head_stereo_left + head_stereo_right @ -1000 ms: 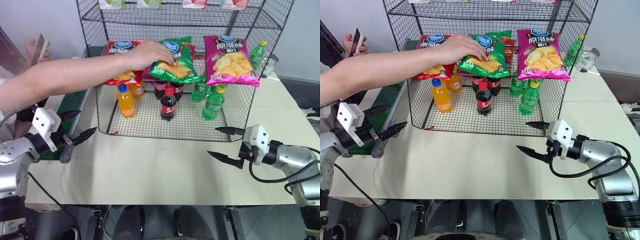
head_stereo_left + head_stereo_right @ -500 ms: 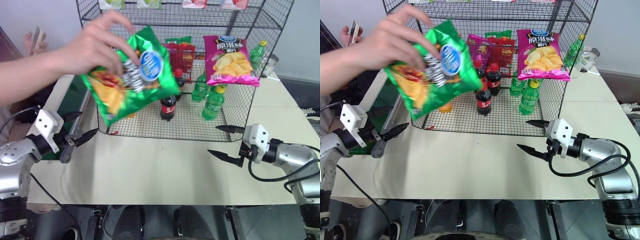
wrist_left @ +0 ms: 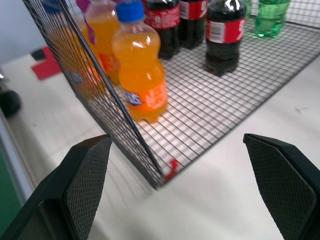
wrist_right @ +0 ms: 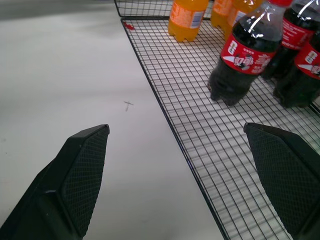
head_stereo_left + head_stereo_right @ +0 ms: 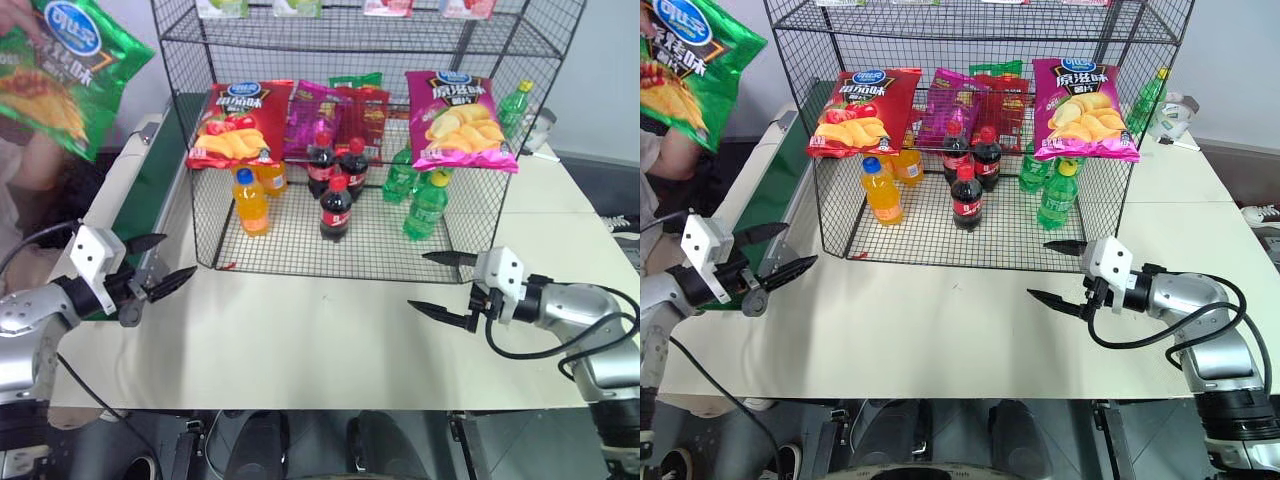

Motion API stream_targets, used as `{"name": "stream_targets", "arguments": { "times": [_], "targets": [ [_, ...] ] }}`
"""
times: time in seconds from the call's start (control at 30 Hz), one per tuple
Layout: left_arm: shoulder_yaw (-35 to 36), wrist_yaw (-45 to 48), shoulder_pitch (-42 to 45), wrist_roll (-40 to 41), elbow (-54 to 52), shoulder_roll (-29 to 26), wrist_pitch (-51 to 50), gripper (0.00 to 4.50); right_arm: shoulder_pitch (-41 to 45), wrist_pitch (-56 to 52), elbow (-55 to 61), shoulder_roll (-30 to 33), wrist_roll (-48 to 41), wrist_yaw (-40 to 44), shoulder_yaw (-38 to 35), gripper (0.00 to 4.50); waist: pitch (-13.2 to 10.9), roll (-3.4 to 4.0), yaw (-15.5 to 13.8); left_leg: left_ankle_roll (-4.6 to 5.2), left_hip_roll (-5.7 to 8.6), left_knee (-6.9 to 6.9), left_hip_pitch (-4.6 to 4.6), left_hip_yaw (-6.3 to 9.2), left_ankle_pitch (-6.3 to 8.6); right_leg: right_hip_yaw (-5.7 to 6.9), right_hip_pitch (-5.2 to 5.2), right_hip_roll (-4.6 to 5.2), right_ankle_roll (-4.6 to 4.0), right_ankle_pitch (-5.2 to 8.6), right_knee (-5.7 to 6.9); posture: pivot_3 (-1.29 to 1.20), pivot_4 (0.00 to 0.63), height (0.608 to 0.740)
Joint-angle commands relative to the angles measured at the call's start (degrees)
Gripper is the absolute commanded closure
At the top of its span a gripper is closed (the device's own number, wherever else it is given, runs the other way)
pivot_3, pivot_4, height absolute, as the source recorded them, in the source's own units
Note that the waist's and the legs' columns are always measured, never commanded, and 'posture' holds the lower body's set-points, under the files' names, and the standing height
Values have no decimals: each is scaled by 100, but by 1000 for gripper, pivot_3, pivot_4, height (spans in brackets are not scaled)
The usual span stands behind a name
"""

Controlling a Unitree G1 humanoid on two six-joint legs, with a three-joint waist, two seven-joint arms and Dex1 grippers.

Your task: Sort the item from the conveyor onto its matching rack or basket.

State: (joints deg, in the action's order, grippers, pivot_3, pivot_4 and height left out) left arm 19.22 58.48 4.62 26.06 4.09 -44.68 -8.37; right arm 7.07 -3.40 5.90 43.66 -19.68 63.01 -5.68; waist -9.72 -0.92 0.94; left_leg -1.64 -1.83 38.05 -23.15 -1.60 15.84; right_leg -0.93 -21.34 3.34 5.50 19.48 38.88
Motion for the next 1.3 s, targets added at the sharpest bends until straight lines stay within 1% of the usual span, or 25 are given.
{"name": "stream_targets", "arguments": {
  "times": [0.03,0.23,0.33,0.87,1.3],
  "targets": [
    [226,92,-65,181,-230,-102,-21,0,58,87,56,-7,-64,20,-45,10,0,0,-4,0,0,0,0,0,0,0,0,0,0,0,0,0,150,739],
    [223,81,-79,32,-162,-134,178,0,76,94,66,-50,-45,-8,7,10,0,0,-10,0,1,0,0,0,0,0,1,2,0,0,0,0,150,739],
    [157,-109,-32,-204,-75,-84,408,0,77,109,68,-60,-32,-10,23,10,0,0,-5,0,1,0,0,0,0,0,0,2,0,0,0,0,150,739],
    [178,-218,-89,-201,-97,-65,534,0,107,143,35,-60,-3,16,79,10,0,0,-7,0,0,1,0,0,0,0,0,1,0,0,0,0,150,739],
    [242,-142,-216,-74,-186,-116,430,0,207,234,-77,-55,34,50,192,10,0,0,-6,0,0,0,0,0,0,0,0,1,0,0,0,0,150,739]
  ]
}}
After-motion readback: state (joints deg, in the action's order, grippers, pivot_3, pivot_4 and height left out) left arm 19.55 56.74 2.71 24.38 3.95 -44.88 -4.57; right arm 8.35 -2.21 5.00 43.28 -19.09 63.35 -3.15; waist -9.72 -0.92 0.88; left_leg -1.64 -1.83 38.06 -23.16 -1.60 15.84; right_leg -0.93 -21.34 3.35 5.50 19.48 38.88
